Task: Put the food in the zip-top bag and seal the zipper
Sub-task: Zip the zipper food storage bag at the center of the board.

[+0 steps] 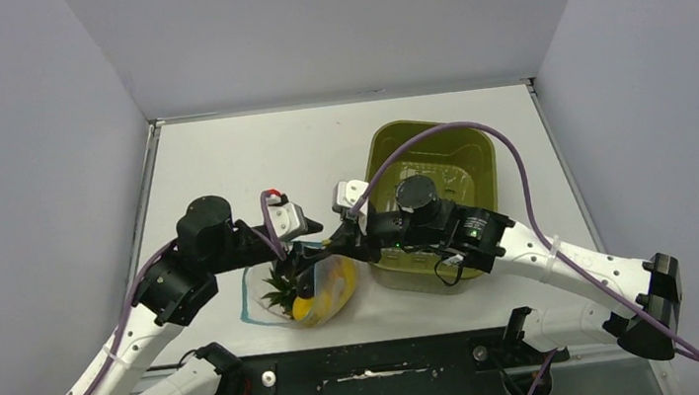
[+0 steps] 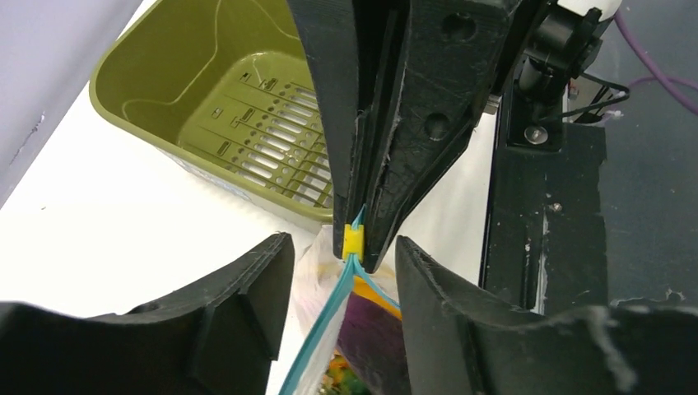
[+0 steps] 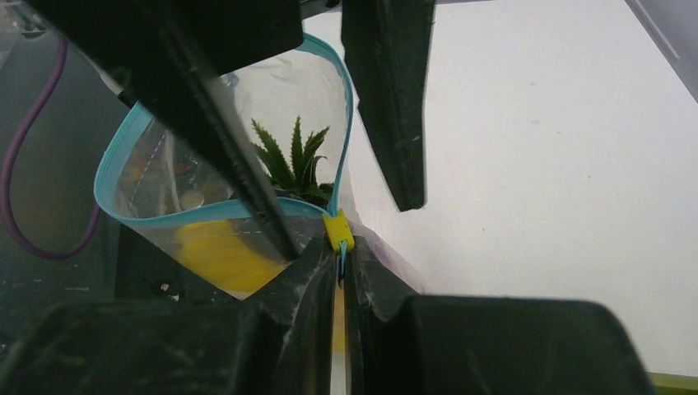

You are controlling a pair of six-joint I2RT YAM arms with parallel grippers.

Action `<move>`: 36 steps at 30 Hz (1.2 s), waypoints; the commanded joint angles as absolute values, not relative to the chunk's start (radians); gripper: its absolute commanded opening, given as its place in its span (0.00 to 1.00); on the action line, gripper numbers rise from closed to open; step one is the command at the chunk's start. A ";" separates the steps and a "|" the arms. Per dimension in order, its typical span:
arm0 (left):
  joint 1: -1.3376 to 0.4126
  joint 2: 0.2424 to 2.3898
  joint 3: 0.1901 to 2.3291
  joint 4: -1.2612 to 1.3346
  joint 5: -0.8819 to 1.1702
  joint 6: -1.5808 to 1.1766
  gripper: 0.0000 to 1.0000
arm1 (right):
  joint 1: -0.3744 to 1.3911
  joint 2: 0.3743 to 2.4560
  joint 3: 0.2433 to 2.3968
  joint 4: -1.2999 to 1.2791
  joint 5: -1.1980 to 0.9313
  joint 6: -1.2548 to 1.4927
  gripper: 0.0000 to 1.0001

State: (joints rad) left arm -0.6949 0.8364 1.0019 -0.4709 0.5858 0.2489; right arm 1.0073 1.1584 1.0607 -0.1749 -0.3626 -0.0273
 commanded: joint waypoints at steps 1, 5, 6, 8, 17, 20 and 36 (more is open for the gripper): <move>-0.700 0.833 1.011 -0.460 0.622 0.307 0.40 | 0.993 1.122 1.098 -0.139 -0.414 -0.079 0.00; -0.699 0.832 1.013 -0.453 0.624 0.303 0.01 | 0.985 1.111 1.088 -0.163 -0.415 -0.102 0.00; -0.699 0.830 1.015 -0.453 0.627 0.302 0.00 | 0.982 1.109 1.084 -0.169 -0.413 -0.111 0.00; -0.700 0.825 1.015 -0.453 0.634 0.303 0.00 | 0.980 1.100 1.062 -0.167 -0.411 -0.135 0.00; -0.699 0.799 0.993 -0.407 0.701 0.278 0.00 | 0.951 1.086 0.949 -0.054 -0.472 -0.202 0.39; -0.699 0.802 0.984 -0.405 0.715 0.275 0.00 | 0.939 1.110 0.954 -0.027 -0.516 -0.238 0.37; -0.699 0.811 0.977 -0.360 0.668 0.206 0.19 | 0.937 1.131 0.987 -0.006 -0.600 -0.281 0.00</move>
